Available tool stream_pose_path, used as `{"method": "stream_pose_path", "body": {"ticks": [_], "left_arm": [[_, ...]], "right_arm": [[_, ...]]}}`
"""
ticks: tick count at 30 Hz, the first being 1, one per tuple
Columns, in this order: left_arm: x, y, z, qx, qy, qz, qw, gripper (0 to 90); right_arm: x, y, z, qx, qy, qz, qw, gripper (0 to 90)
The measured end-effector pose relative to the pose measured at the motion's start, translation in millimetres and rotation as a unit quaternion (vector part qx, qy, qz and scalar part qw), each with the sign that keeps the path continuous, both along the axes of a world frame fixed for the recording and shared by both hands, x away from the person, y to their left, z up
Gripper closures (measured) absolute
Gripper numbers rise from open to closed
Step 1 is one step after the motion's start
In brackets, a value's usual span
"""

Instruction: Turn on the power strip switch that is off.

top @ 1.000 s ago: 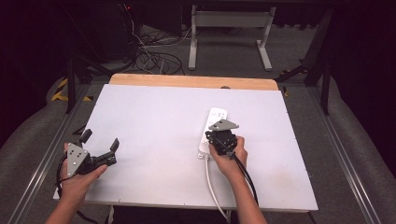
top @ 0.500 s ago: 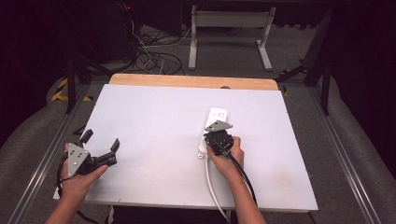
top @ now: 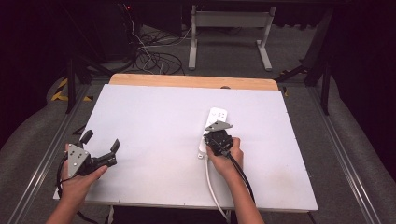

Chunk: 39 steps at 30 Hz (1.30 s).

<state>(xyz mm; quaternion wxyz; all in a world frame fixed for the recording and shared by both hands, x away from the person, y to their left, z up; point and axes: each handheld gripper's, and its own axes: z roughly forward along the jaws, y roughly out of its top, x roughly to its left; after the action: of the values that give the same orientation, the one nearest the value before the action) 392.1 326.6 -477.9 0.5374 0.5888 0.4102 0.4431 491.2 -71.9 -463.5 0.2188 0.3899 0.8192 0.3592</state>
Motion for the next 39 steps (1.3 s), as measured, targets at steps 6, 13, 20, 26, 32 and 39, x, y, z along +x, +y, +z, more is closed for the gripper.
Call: {"method": "stream_pose_path", "body": {"ticks": [6, 13, 20, 26, 32, 39], "left_arm": [[0.3, -1.3, -0.2, 0.0, -0.001, -0.002, 1.0, 4.6], [0.2, -1.2, -0.2, 0.002, -0.001, -0.004, 1.0, 5.0], [-0.4, -1.7, -0.4, 0.007, -0.002, -0.003, 1.0, 5.9], [-0.8, -1.3, -0.5, 0.005, -0.002, -0.003, 1.0, 6.1], [-1.2, -1.4, -0.5, 0.006, -0.001, -0.004, 1.0, 5.5], [-1.3, -1.4, -0.5, 0.005, -0.001, -0.004, 1.0, 5.4]], "right_arm": [[1.1, -0.4, 0.5, 0.005, 0.008, -0.003, 1.0, 90.0], [0.8, 1.1, 0.8, 0.002, 0.009, -0.007, 0.9999, 90.0], [1.0, 1.1, 0.7, 0.003, 0.011, -0.008, 0.9999, 90.0], [1.1, 1.4, 0.9, 0.003, 0.012, -0.01, 0.9999, 90.0], [1.3, 1.3, 0.8, 0.002, 0.013, -0.011, 0.9999, 90.0], [0.9, 2.3, 0.7, 0.001, 0.013, -0.012, 0.9998, 90.0]]}}
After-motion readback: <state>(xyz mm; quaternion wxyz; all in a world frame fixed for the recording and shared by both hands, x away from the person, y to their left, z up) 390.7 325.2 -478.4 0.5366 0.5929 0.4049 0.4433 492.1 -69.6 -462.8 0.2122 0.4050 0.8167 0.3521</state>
